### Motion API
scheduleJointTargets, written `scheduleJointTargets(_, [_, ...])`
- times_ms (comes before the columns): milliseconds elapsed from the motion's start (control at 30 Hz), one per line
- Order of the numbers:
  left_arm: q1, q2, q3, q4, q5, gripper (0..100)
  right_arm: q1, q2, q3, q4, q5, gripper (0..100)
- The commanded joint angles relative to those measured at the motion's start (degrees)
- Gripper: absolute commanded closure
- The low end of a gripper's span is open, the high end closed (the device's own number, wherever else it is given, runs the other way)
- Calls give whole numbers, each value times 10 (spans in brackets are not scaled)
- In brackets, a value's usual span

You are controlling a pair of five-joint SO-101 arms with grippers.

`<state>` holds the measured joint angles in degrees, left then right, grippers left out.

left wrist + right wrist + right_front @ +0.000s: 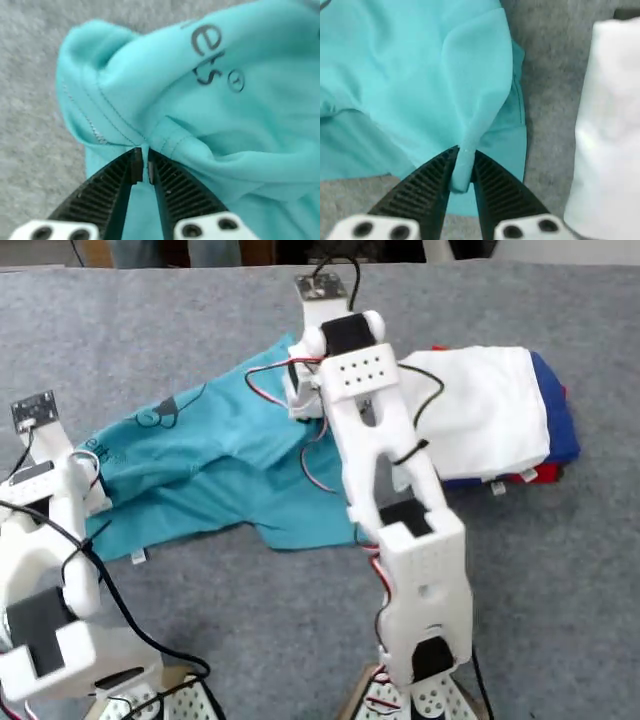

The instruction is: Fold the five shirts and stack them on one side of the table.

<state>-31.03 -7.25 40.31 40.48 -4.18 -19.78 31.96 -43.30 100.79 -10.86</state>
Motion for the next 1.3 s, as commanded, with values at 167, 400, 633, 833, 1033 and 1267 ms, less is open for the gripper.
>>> scheduleJointTargets(167, [0,-116,39,18,-89,971,5,-152,188,2,30,985])
scheduleJointTargets(400, [-1,-172,189,-62,-154,971,4,-243,381,-70,31,985])
scheduleJointTargets(633, [-2,-256,261,-76,-161,971,8,-320,538,-127,43,985])
scheduleJointTargets(833, [-2,-302,276,-71,-161,971,8,-350,611,-165,43,985])
scheduleJointTargets(1033, [-2,-318,276,-27,-161,971,9,-355,656,-193,43,985])
scheduleJointTargets(1267, [-1,-314,276,-30,-161,970,9,-350,676,-215,41,985])
